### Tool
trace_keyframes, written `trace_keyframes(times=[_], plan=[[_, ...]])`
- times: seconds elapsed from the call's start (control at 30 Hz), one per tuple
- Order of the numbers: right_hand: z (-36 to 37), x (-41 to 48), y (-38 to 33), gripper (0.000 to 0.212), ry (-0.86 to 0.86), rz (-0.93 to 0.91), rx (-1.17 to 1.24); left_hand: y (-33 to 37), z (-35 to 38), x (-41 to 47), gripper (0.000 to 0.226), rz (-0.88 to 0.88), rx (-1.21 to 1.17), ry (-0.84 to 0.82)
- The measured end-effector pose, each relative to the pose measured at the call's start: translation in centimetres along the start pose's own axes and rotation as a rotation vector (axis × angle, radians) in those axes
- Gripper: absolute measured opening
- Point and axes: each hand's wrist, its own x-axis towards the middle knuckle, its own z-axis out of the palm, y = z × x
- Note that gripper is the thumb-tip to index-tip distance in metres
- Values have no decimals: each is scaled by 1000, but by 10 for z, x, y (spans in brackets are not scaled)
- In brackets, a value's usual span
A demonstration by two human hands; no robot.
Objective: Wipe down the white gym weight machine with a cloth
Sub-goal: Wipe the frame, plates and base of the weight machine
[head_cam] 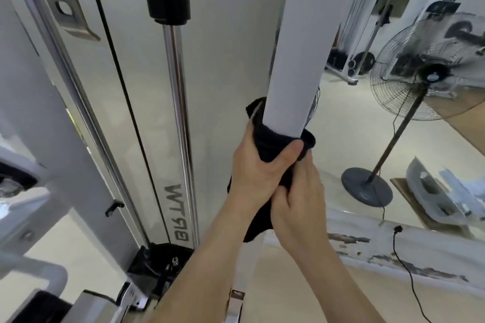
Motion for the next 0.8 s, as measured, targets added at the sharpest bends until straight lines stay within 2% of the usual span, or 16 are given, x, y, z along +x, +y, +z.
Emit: trace_keyframes(times=[0.07,0.13,0.27,0.43,0.57,0.7,0.8], plan=[[2,3,2,69,-52,-22,239,-6,2,2,59,3,2,35],[13,-8,14,68,-98,-24,332,-31,2,-12,60,-49,-1,59],[33,-34,58,32,-151,-15,293,-94,0,-53,71,-231,60,112],[59,-59,101,48,-232,21,275,-157,-8,-84,80,-310,131,100],[85,-89,124,46,-155,102,283,-193,-14,-103,70,-377,109,52],[125,-134,163,57,-170,271,275,-247,-25,-133,86,-448,15,-55],[159,-184,203,49,-238,352,230,-287,-34,-166,84,-472,16,-95]])
